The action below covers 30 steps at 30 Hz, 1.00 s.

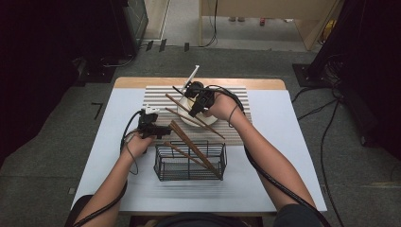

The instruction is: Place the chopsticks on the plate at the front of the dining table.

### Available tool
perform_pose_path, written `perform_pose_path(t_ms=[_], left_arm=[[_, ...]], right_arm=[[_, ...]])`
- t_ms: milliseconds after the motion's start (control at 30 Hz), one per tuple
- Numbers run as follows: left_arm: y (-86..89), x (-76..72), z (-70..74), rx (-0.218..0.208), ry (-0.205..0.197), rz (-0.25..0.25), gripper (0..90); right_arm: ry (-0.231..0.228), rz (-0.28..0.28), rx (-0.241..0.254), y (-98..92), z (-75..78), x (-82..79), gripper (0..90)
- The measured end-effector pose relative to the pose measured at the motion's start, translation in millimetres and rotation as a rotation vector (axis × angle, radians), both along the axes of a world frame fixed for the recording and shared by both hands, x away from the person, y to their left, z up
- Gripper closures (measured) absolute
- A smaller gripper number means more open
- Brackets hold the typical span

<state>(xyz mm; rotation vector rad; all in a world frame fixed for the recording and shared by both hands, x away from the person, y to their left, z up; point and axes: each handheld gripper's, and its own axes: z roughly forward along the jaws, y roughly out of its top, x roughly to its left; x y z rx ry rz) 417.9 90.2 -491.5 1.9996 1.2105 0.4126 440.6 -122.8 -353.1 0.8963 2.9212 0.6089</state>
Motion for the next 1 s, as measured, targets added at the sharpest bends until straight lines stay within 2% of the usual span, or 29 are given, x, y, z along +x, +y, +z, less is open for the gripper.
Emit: perform_pose_path(t_ms=[133,200,833,1000], left_arm=[[-2.3,-0.8,-0.7,0.003,0.001,-0.008,10.0],[-4.0,-1.3,-0.5,0.022,-0.001,0.000,15.4],[-7.6,-3.0,-0.6,0.028,0.006,-0.021,15.3],[-7.9,-3.5,-1.5,0.030,-0.004,-0.020,15.2]], right_arm=[[0.008,-0.002,-0.012,1.1,-2.7,2.9,85.3],[0.009,0.001,-0.020,2.3,-3.6,3.7,85.4],[0.030,0.007,-0.067,13.9,-22.0,13.4,85.4],[0.017,0.017,-0.083,16.8,-26.6,15.1,85.4]])
